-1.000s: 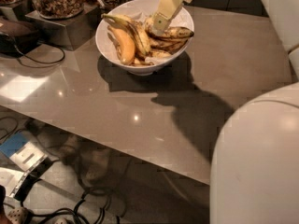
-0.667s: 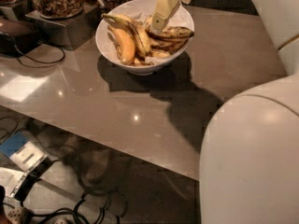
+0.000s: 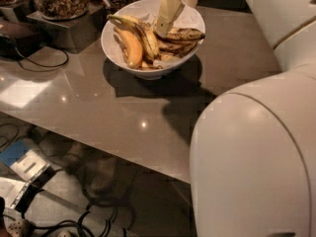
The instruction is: Pick banana from white bowl
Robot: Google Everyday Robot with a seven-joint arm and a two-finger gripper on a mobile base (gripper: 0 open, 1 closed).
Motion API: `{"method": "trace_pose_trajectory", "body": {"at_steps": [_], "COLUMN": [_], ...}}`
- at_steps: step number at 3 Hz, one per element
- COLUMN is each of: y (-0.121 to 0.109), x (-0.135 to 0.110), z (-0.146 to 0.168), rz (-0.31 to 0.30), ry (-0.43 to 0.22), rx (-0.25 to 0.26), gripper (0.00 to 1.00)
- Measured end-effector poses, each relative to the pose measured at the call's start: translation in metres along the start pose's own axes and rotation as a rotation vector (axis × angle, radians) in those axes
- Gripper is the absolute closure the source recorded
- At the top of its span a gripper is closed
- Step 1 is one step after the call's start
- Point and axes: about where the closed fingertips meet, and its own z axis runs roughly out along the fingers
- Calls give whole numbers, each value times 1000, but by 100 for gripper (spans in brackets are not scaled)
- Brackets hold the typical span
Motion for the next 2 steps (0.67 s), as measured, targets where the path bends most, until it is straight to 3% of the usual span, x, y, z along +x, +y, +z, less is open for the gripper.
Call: {"method": "trace_pose_trajectory", "body": {"at_steps": [2], "y": [-1], "x": [-12], "z": [14], "rz": [-5], "ry": [39], "rx": [16], "gripper": [32]}}
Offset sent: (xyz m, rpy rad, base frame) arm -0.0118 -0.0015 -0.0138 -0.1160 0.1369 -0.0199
